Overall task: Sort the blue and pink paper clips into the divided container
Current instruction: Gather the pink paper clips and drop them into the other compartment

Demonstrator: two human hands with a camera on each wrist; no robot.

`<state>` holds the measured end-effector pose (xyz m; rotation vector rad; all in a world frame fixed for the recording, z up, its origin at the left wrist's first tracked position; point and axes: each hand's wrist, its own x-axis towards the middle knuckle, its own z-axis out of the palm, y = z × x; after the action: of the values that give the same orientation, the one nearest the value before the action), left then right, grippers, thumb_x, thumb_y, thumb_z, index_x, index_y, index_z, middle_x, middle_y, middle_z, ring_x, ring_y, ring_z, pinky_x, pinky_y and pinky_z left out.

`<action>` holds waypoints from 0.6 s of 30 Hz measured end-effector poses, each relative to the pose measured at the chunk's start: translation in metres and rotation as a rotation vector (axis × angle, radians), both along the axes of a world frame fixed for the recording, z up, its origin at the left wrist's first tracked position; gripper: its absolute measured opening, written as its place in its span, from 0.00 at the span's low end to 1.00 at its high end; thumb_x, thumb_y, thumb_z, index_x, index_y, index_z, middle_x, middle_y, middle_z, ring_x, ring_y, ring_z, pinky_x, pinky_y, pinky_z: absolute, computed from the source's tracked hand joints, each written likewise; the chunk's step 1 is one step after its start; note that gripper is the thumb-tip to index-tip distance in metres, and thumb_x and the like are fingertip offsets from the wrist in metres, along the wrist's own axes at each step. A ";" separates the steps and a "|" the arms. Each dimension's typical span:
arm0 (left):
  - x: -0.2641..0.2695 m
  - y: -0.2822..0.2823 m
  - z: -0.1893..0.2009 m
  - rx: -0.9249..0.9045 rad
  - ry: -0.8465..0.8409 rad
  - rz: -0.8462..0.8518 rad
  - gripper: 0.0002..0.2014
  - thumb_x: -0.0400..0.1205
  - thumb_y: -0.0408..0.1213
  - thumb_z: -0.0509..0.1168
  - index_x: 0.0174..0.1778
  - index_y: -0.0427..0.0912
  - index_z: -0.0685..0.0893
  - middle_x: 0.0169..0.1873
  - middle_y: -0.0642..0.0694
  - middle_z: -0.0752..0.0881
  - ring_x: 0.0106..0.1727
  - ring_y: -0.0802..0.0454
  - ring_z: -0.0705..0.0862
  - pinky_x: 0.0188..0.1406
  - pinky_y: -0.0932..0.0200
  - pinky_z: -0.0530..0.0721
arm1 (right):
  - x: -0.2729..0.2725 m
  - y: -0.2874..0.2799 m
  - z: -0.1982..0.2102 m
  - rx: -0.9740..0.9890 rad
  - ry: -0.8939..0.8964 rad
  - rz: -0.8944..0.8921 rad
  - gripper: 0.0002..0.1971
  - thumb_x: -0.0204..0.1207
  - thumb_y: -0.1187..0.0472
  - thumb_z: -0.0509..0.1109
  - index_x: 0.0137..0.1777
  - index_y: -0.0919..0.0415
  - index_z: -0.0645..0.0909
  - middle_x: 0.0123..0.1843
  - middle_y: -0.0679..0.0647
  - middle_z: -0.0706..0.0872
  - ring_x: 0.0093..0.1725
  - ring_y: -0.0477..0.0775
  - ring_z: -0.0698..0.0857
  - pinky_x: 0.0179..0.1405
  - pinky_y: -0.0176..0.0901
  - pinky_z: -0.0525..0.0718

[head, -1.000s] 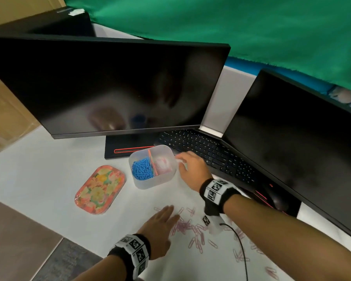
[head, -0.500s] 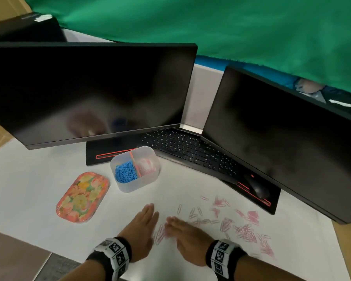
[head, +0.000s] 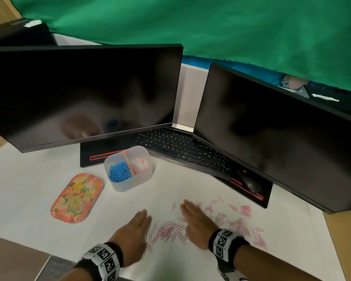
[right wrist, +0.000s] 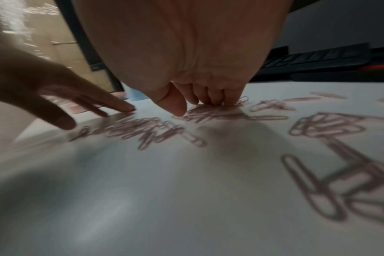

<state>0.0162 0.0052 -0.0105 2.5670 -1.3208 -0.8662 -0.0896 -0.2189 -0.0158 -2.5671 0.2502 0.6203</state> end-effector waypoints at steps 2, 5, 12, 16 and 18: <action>-0.005 -0.004 -0.002 -0.032 0.026 -0.051 0.35 0.83 0.39 0.56 0.85 0.45 0.47 0.85 0.47 0.43 0.85 0.53 0.45 0.77 0.65 0.48 | -0.006 0.010 0.001 0.074 -0.005 0.063 0.33 0.82 0.68 0.55 0.84 0.56 0.46 0.86 0.47 0.44 0.84 0.47 0.44 0.82 0.39 0.44; -0.009 -0.012 -0.001 -0.074 0.071 -0.095 0.33 0.82 0.39 0.56 0.84 0.53 0.52 0.84 0.53 0.52 0.84 0.57 0.52 0.79 0.64 0.54 | -0.013 0.010 0.002 0.167 -0.087 -0.012 0.29 0.83 0.63 0.56 0.83 0.51 0.55 0.85 0.44 0.54 0.83 0.43 0.54 0.80 0.33 0.54; -0.013 -0.013 0.001 0.071 0.062 0.161 0.41 0.70 0.50 0.70 0.77 0.54 0.56 0.65 0.48 0.66 0.57 0.47 0.82 0.54 0.55 0.85 | -0.038 -0.011 0.001 -0.110 -0.007 -0.210 0.44 0.72 0.44 0.70 0.82 0.49 0.50 0.80 0.51 0.55 0.77 0.56 0.63 0.70 0.48 0.76; -0.017 -0.022 -0.007 0.029 0.146 0.244 0.35 0.74 0.44 0.71 0.75 0.53 0.62 0.62 0.48 0.69 0.52 0.46 0.84 0.52 0.57 0.83 | -0.031 0.002 -0.010 -0.011 -0.021 -0.247 0.41 0.69 0.46 0.76 0.78 0.50 0.57 0.72 0.51 0.59 0.72 0.55 0.67 0.66 0.45 0.78; -0.016 -0.030 -0.008 -0.014 0.143 0.273 0.31 0.77 0.40 0.68 0.76 0.52 0.65 0.62 0.48 0.70 0.53 0.47 0.84 0.52 0.60 0.82 | -0.020 0.009 -0.012 0.042 -0.066 -0.255 0.36 0.69 0.49 0.76 0.73 0.48 0.62 0.67 0.50 0.61 0.67 0.54 0.71 0.64 0.43 0.79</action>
<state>0.0001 -0.0252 -0.0189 2.5390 -0.9074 -0.9608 -0.1100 -0.2096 -0.0274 -2.4562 0.5260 0.4403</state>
